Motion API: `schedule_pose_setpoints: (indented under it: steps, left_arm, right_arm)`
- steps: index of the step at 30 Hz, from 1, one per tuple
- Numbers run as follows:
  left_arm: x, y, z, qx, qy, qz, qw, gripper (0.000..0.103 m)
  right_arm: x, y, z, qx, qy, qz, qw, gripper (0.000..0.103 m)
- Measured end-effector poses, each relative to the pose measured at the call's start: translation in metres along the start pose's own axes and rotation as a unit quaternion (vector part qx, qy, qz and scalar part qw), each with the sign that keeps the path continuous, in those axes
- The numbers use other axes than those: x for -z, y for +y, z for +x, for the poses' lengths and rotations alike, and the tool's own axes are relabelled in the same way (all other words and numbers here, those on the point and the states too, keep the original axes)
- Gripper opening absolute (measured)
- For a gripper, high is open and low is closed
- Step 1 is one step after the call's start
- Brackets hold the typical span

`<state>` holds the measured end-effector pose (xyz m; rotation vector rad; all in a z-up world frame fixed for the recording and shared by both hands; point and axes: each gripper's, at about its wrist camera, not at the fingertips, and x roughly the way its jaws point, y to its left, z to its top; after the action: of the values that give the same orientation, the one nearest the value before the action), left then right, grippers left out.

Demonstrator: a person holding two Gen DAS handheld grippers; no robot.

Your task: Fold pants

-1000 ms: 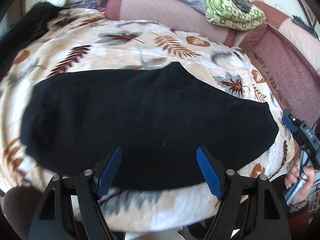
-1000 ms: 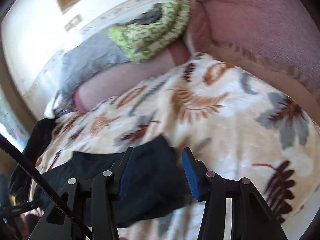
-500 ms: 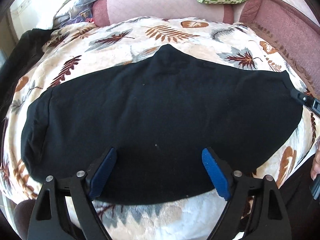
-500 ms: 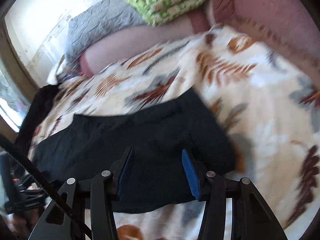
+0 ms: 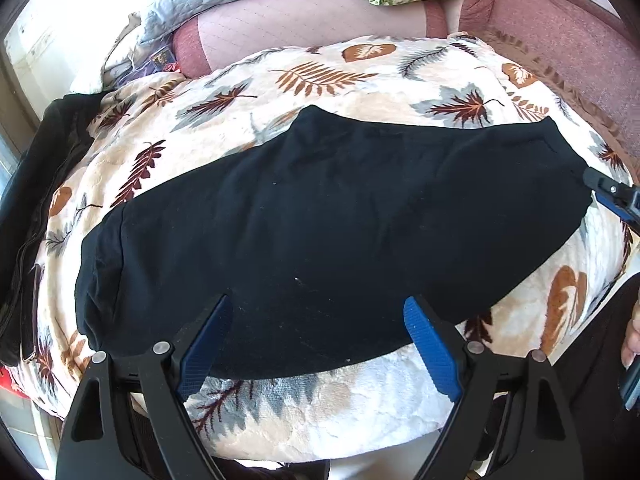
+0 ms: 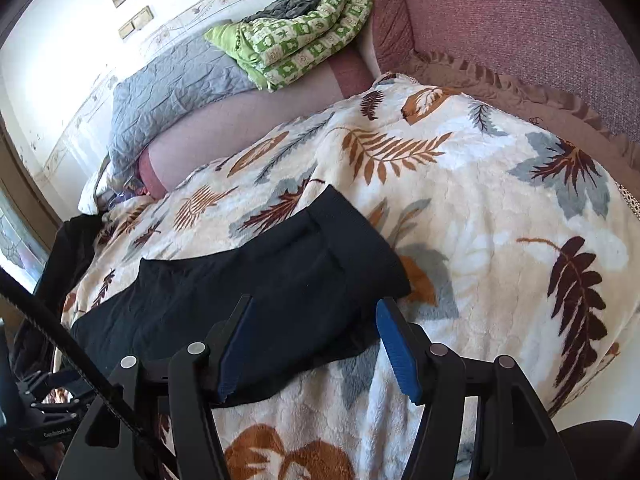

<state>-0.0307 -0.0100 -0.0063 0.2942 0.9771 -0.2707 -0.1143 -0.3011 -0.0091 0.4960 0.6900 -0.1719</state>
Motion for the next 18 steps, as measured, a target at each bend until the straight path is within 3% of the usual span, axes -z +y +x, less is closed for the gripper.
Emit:
schedule_pose_setpoints:
  steps: [18]
  left_arm:
    - [-0.001, -0.004, 0.002, -0.003, 0.014, 0.011, 0.9998, 0.087]
  right_arm:
    - [0.021, 0.009, -0.001, -0.022, 0.023, -0.011, 0.999, 0.066]
